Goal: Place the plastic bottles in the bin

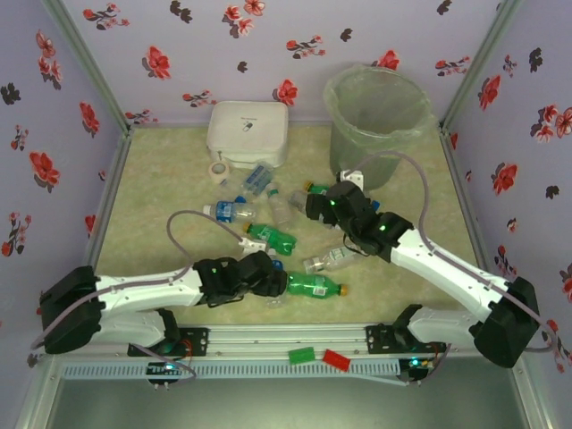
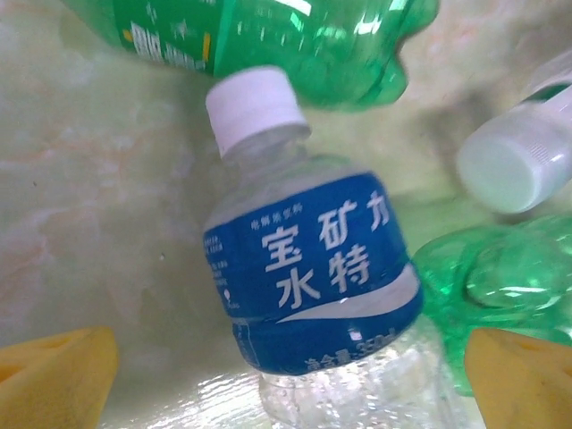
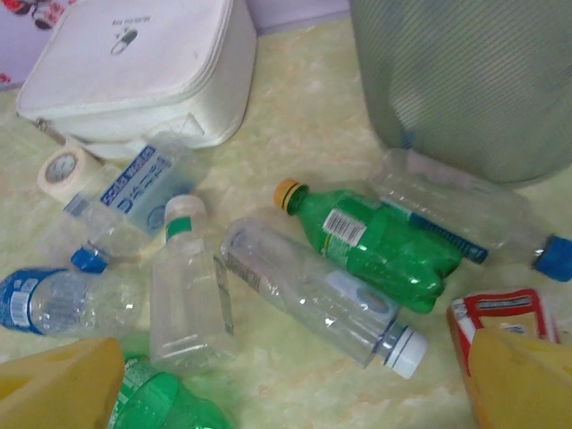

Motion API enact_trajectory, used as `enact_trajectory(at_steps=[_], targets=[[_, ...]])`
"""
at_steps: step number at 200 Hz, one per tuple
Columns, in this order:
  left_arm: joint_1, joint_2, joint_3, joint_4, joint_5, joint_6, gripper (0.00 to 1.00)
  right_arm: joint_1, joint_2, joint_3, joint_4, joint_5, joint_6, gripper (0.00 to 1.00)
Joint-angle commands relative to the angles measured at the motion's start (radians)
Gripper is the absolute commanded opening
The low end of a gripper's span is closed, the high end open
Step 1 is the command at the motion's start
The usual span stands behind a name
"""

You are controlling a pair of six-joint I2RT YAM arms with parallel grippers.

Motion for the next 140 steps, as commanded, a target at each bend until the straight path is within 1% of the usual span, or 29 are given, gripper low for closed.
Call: enact_trajectory(at_steps=[1,16,35,52,68,75,93,112,122,140], targets=[[-0.024,0.047,0.023,-0.032,-0.014,-0.011,1.00,0.008,-0.012,-0.035,0.096,-0.054,0.037,1.00],[-0.026,0.069,0.020,-0.041,-0.014,-0.036,1.00,0.008,-0.014,-0.048,0.098,-0.054,0.051,1.00],[-0.025,0.073,0.031,-0.101,-0.028,-0.046,1.00,0.008,-0.024,-0.067,0.090,-0.045,0.064,1.00],[-0.026,0.042,0.018,-0.159,-0.065,-0.065,1.00,0.007,-0.032,-0.081,0.083,-0.040,0.076,1.00],[-0.025,-0.009,-0.033,-0.161,-0.085,-0.082,0.96,0.009,-0.037,-0.103,0.092,-0.040,0.096,1.00],[-0.026,-0.030,-0.066,-0.142,-0.088,-0.086,0.92,0.009,-0.039,-0.113,0.097,-0.042,0.107,1.00],[-0.026,-0.057,-0.131,-0.087,-0.084,-0.083,0.79,0.012,-0.043,-0.119,0.092,-0.065,0.120,1.00],[-0.026,-0.061,-0.120,-0.119,-0.075,-0.049,0.66,0.013,-0.053,-0.122,0.062,-0.073,0.121,1.00],[-0.025,-0.064,-0.114,-0.138,-0.076,-0.041,0.57,0.014,-0.056,-0.127,0.059,-0.066,0.122,1.00],[-0.025,-0.084,-0.120,-0.125,-0.077,-0.037,0.44,0.013,-0.069,-0.128,0.058,-0.060,0.137,1.00]])
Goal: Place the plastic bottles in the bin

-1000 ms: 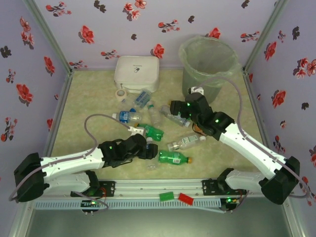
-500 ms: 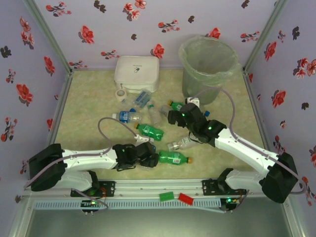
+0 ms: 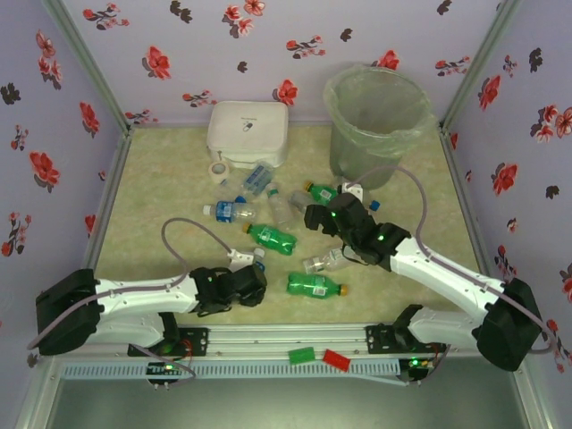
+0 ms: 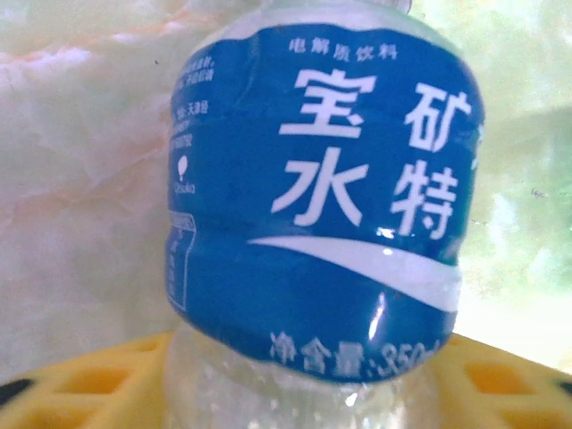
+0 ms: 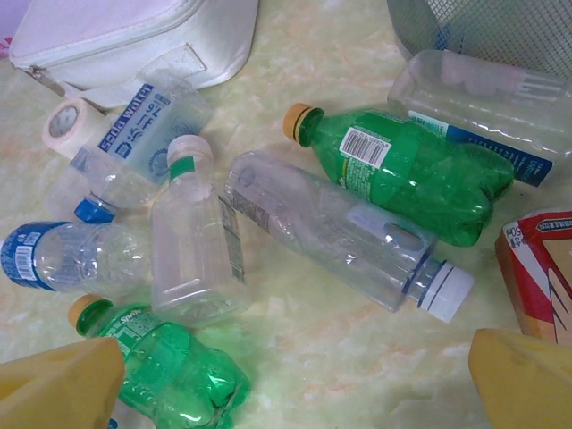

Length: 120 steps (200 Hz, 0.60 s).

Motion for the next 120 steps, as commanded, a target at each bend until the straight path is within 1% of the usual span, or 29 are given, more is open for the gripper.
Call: enact_trajectory(at_steps=[1,12,21,30,40,55,70,96,107,120], targets=[[-0.002,-0.017,-0.010,-0.045,-0.020,0.017,0.43,0.007,-0.032,-0.014,-0.015,0.003,0.036,1.00],[-0.002,-0.039,-0.009,-0.034,-0.019,0.023,0.36,0.007,-0.041,-0.019,-0.006,0.008,0.047,1.00],[-0.002,-0.062,0.001,-0.038,-0.023,0.038,0.32,0.006,-0.048,-0.026,0.013,0.013,0.052,1.00],[-0.002,-0.093,0.018,-0.047,-0.050,0.042,0.31,0.007,-0.051,-0.025,0.029,0.013,0.056,1.00],[-0.002,-0.129,0.031,-0.039,-0.112,0.035,0.31,0.007,-0.051,-0.018,0.046,0.000,0.049,1.00],[0.004,-0.176,0.029,0.086,-0.208,0.044,0.30,0.006,-0.042,-0.001,0.099,-0.055,0.007,1.00],[0.034,-0.197,0.020,0.253,-0.239,0.087,0.30,0.005,-0.028,0.009,0.180,-0.154,-0.061,1.00],[0.104,-0.168,0.012,0.551,-0.215,0.196,0.30,0.004,0.000,0.039,0.279,-0.296,-0.101,1.00],[0.139,-0.137,0.035,0.612,-0.173,0.232,0.30,0.003,0.005,0.053,0.308,-0.356,-0.113,1.00],[0.185,-0.093,0.076,0.645,-0.086,0.267,0.31,0.005,0.014,0.067,0.342,-0.424,-0.131,1.00]])
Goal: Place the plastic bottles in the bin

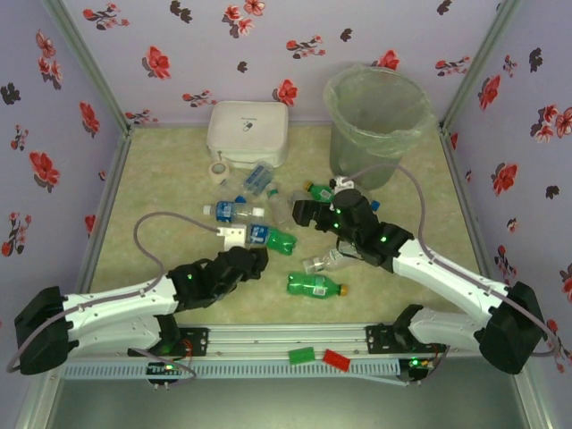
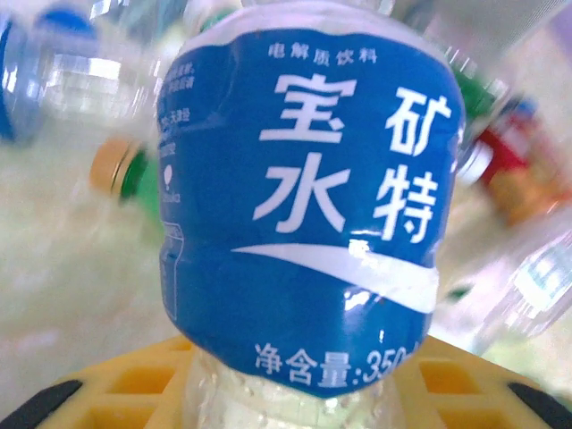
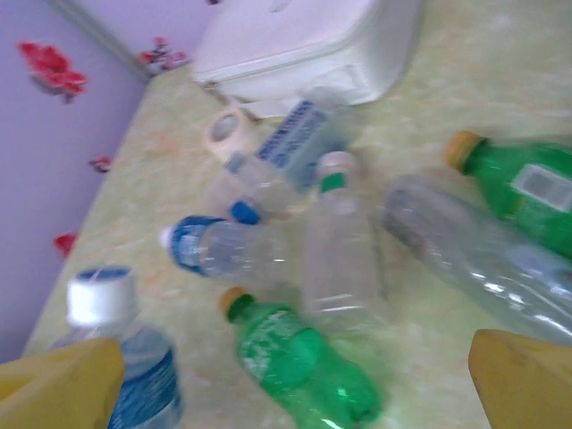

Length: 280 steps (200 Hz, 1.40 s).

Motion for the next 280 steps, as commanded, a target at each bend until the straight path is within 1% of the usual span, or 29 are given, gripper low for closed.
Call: enact_trajectory(at_steps=[1,16,38,58,88,100,123,150,175,181,193,212,216,224,248,267,280], targets=[[0.067,0.061,0.068,0.226,0.075,0.119,0.31,0.005,0.014,0.056,0.129,-0.178,-0.064,1.00],[0.104,0.108,0.110,0.252,0.172,0.157,0.31,0.001,0.036,0.071,0.147,-0.226,-0.092,0.99],[0.126,0.156,0.135,0.313,0.278,0.188,0.31,-0.009,0.071,0.092,0.128,-0.240,-0.099,0.90],[0.130,0.183,0.148,0.361,0.349,0.213,0.31,-0.018,0.095,0.081,0.170,-0.271,-0.067,0.85],[0.130,0.208,0.131,0.439,0.404,0.216,0.32,-0.026,0.120,0.072,0.199,-0.301,-0.048,0.81],[0.130,0.216,0.130,0.447,0.424,0.205,0.32,-0.031,0.125,0.066,0.190,-0.290,-0.052,0.78],[0.130,0.215,0.114,0.465,0.439,0.177,0.34,-0.055,0.124,0.029,0.196,-0.250,-0.015,0.75],[0.130,0.232,0.100,0.515,0.454,0.181,0.35,-0.071,0.124,0.002,0.207,-0.236,-0.005,0.75],[0.130,0.265,0.111,0.579,0.479,0.179,0.36,-0.093,0.146,0.019,0.207,-0.260,0.020,0.72],[0.130,0.274,0.123,0.575,0.487,0.187,0.38,-0.097,0.151,0.026,0.200,-0.254,0.021,0.71],[0.130,0.289,0.146,0.558,0.491,0.196,0.45,-0.104,0.156,0.035,0.196,-0.249,0.033,0.65],[0.130,0.307,0.156,0.566,0.494,0.192,0.53,-0.112,0.156,0.028,0.229,-0.249,0.056,0.57],[0.131,0.307,0.155,0.568,0.494,0.190,0.57,-0.112,0.155,0.026,0.233,-0.246,0.058,0.56],[0.130,0.307,0.153,0.573,0.494,0.184,0.72,-0.115,0.155,0.022,0.239,-0.239,0.059,0.54],[0.132,0.302,0.146,0.569,0.488,0.170,0.99,-0.127,0.153,0.017,0.226,-0.211,0.073,0.52],[0.132,0.287,0.136,0.549,0.481,0.164,1.00,-0.150,0.144,0.022,0.198,-0.201,0.067,0.52],[0.133,0.276,0.125,0.525,0.447,0.150,1.00,-0.170,0.137,0.035,0.161,-0.185,0.046,0.52]])
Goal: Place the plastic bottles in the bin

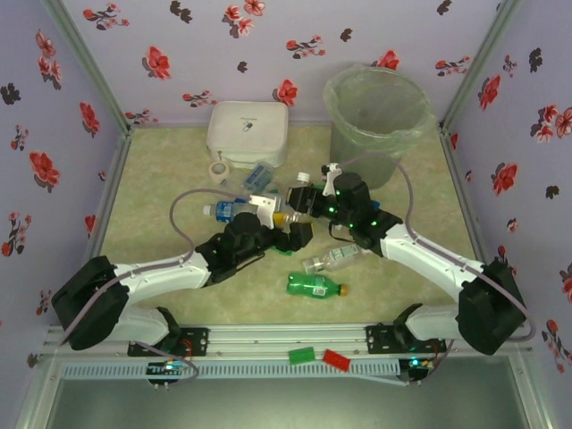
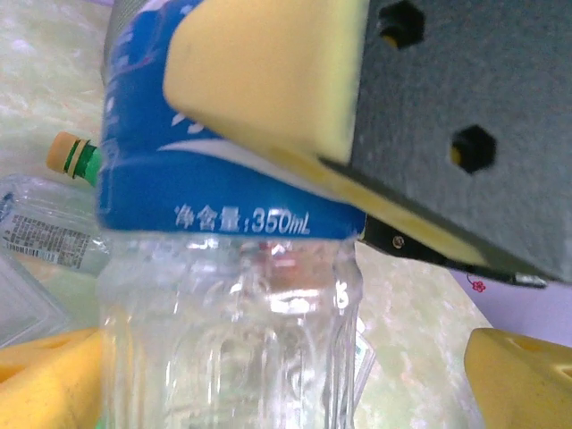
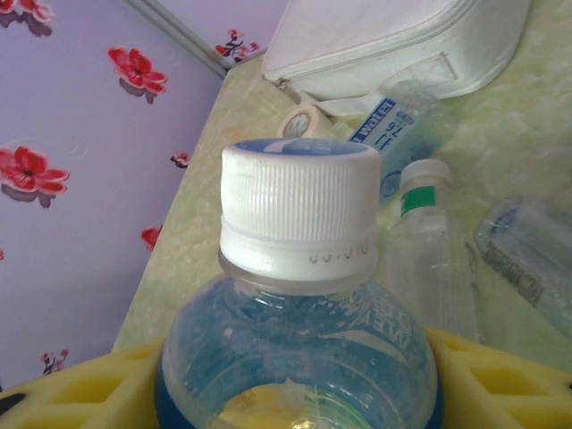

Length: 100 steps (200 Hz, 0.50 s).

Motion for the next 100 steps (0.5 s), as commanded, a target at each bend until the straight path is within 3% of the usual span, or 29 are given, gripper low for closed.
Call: enact_trajectory(at_steps=[1,46,100], targets=[[-0.004,-0.035,0.009,0.006,-0.024,-0.013,1.00,-0.033,-0.011,0.019,-0.040,0.054,-0.006,0.52],[0.057,-0.047,-0.004,-0.176,-0.162,-0.151,1.00,-0.118,-0.065,0.176,-0.274,0.157,-0.174,0.53],[0.155,-0.095,-0.042,-0.272,-0.169,-0.236,1.00,-0.221,-0.090,0.448,-0.373,0.232,-0.339,0.53]])
